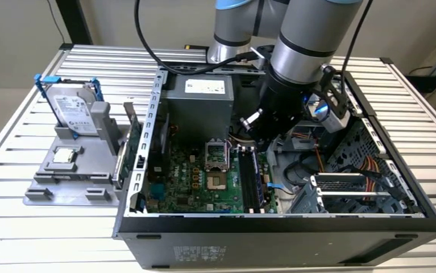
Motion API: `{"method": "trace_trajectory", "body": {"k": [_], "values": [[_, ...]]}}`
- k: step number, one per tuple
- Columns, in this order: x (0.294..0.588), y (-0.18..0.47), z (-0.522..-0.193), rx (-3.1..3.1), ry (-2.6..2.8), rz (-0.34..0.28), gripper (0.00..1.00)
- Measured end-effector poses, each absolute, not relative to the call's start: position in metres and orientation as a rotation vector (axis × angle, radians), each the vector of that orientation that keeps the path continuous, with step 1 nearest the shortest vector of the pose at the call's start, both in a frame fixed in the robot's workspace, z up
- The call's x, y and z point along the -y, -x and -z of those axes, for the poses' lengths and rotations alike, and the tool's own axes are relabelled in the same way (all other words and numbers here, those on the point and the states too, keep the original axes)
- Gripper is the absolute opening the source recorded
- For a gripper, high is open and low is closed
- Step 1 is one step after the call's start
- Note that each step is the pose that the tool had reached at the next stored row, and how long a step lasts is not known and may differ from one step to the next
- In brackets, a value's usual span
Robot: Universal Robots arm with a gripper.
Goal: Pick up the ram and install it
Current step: 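Press down the ram until it locks into place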
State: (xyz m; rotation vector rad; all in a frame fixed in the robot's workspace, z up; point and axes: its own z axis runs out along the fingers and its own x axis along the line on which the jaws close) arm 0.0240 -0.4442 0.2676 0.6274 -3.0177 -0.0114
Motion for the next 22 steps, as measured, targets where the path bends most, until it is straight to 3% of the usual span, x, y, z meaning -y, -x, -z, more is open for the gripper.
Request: {"method": "trace_trajectory", "body": {"k": [22], "values": [[0.4442, -0.0247, -0.2676, 2.994, -0.731, 0.008, 0.00]]}}
